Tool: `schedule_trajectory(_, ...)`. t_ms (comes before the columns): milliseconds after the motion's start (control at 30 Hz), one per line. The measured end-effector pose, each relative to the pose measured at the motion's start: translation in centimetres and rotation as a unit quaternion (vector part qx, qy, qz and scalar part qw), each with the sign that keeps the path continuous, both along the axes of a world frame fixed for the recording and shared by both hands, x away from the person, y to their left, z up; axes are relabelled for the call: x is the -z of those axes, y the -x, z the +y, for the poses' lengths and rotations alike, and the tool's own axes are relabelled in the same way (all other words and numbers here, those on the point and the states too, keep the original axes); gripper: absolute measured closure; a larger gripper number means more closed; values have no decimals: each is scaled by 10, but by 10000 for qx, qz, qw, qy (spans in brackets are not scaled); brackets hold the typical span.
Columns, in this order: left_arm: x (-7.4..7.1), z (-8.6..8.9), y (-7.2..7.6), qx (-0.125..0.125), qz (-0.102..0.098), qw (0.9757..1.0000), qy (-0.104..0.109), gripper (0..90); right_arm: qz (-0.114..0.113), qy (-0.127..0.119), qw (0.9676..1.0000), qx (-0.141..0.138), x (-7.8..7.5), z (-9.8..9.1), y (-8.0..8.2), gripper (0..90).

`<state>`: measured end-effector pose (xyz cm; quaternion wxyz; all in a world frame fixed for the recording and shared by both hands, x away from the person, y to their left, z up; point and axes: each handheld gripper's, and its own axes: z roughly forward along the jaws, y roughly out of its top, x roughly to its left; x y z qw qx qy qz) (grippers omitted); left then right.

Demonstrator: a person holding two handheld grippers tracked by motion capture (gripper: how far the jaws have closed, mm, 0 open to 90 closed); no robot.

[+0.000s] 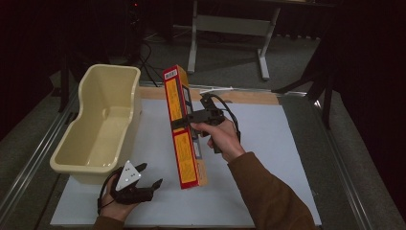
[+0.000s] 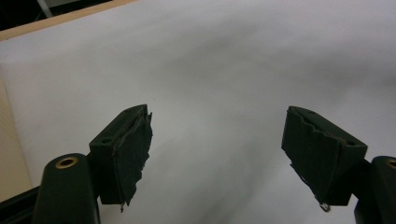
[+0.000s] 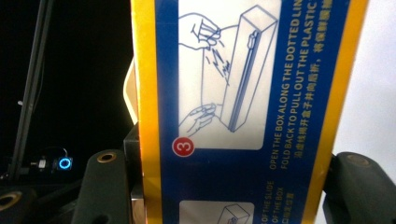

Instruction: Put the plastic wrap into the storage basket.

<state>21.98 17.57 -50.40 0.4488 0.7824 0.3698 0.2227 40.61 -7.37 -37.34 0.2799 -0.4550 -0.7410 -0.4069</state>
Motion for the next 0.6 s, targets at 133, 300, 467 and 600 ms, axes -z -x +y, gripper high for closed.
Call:
schedule_trajectory(133, 0, 0, 0, 4, -5, 10000, 4, 239, 61, -86, 9999, 25, -2, 5, -5, 393)
schedule_trajectory(300, 0, 0, 0, 1, -8, 10000, -6, 239, 175, -220, 9995, 107, 0, 11, -12, 394)
schedule_trajectory(467, 0, 0, 0, 6, -1, 10000, 0, 239, 263, -365, 9988, 185, 1, 18, -20, 393)
schedule_trajectory(600, 0, 0, 0, 14, -4, 10000, -1, 238, 240, -439, 9985, 216, -2, 27, -23, 393)
